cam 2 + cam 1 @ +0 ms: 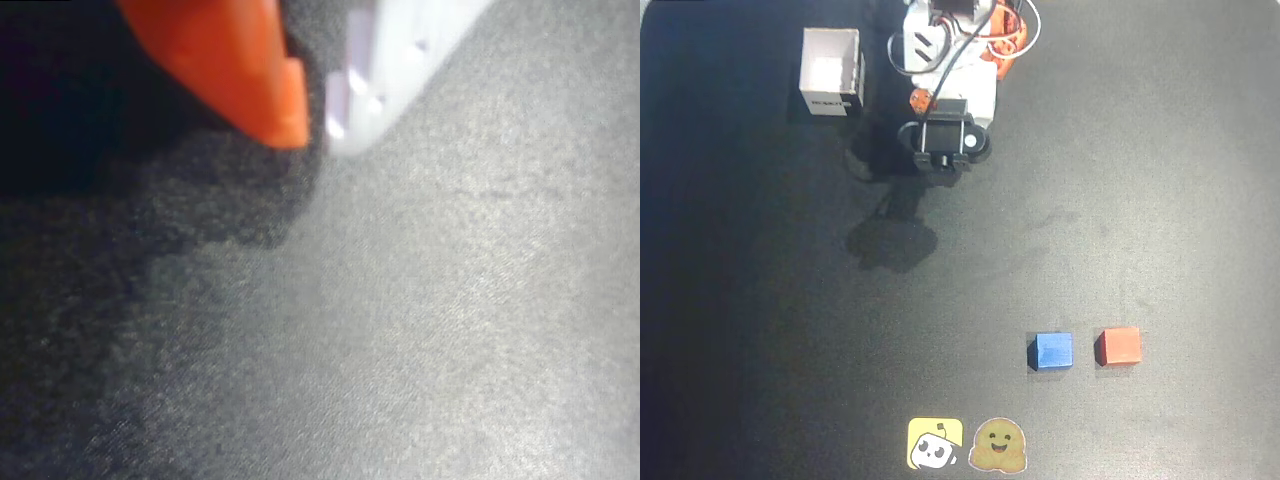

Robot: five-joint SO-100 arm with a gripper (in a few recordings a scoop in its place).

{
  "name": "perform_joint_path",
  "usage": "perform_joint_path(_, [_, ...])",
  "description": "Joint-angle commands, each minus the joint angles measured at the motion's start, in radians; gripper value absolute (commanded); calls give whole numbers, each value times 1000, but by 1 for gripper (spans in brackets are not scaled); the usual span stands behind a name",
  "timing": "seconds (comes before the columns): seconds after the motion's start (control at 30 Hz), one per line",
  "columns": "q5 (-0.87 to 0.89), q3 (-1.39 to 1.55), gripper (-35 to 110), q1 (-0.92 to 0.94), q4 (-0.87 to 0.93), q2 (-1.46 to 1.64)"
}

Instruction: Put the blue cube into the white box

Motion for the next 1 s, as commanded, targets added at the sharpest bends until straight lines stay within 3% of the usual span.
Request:
perform_joint_path(0.0, [-2, -3, 0, -2, 0, 3])
perform_joint_path(0.57, [-57, -83, 0, -3, -86, -34])
perform_joint_path(0.8, [-112, -528, 0, -31, -218, -681])
perform_joint_path(0.97, [-6, -756, 0, -146, -299, -1000])
